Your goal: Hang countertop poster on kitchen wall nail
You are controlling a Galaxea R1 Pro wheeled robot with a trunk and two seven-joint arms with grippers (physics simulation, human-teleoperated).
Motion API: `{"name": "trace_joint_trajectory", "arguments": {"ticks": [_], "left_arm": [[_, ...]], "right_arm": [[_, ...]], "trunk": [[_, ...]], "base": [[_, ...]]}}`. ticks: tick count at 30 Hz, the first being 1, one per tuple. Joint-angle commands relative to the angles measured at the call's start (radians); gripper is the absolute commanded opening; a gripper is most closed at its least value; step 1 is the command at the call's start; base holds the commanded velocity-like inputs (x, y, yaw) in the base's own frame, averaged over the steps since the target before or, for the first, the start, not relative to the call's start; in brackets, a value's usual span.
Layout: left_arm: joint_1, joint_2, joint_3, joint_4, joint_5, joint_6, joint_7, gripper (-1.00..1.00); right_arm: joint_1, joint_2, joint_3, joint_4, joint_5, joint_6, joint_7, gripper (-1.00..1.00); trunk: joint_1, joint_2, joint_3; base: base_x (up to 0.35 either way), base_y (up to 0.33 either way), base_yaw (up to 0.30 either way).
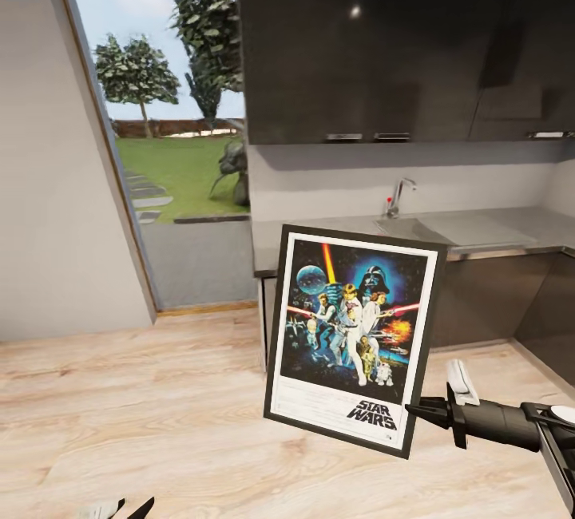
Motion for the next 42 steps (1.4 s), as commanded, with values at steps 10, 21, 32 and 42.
{"name": "trace_joint_trajectory", "arguments": {"ticks": [10,21,32,42], "left_arm": [[-0.001,0.000,-0.007,0.002,0.010,-0.001,-0.004,1.00],[-0.001,0.001,-0.007,0.002,0.010,0.000,-0.005,1.00],[-0.001,0.000,-0.007,0.002,0.010,0.001,-0.004,1.00],[-0.001,0.000,-0.007,0.002,0.010,0.001,-0.002,1.00]], "right_arm": [[-0.001,0.002,0.001,-0.002,0.003,0.009,0.005,-1.00],[-0.001,0.002,0.001,-0.003,0.004,0.008,0.004,-1.00],[-0.001,0.002,0.001,-0.003,0.004,0.009,0.004,-1.00],[-0.001,0.002,0.000,-0.003,0.004,0.009,0.004,-1.00]], "trunk": [[0.001,-0.002,-0.002],[0.001,-0.002,-0.002],[0.001,-0.002,-0.002],[0.001,-0.002,-0.002]], "base": [[0.000,0.291,0.063],[0.000,0.295,0.272],[0.075,0.298,0.288],[0.216,0.278,0.278]]}}
